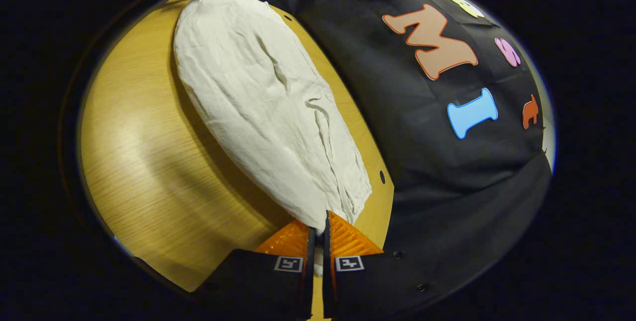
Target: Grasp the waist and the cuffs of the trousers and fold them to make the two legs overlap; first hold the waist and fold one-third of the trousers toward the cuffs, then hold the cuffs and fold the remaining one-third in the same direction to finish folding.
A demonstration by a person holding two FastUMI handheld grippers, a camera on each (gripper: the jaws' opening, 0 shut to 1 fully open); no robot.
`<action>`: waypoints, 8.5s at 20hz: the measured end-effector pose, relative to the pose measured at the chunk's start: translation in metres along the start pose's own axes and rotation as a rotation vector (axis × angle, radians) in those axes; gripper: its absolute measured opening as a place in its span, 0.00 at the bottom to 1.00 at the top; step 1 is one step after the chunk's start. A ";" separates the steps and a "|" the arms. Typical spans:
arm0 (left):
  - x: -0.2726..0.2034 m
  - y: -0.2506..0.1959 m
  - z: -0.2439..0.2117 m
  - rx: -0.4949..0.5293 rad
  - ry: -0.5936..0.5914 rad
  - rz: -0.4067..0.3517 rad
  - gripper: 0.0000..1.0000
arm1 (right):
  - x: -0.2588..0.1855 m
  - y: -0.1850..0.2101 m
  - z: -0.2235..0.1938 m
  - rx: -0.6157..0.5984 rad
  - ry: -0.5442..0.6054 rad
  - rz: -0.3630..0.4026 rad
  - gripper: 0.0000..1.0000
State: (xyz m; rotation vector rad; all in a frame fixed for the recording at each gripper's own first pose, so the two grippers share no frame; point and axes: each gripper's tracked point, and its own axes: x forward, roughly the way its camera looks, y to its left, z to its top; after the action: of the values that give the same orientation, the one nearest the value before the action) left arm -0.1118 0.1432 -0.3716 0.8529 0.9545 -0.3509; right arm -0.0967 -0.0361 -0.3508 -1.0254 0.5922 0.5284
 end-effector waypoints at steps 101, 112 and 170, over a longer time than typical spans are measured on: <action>-0.068 0.037 0.268 -0.829 -0.445 0.098 0.96 | 0.138 -0.118 -0.025 1.501 0.155 0.044 0.13; -0.051 0.074 0.241 -0.818 -0.446 0.070 0.96 | 0.101 -0.147 0.099 1.463 -0.036 0.137 0.13; 0.156 0.126 0.070 -0.820 -0.218 -0.210 0.96 | 0.064 0.034 0.301 1.066 0.044 0.412 0.91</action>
State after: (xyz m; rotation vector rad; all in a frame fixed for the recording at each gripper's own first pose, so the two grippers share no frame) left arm 0.0910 0.1837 -0.4197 -0.0340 0.8754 -0.1937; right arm -0.0105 0.2560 -0.2974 0.1032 0.9782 0.4480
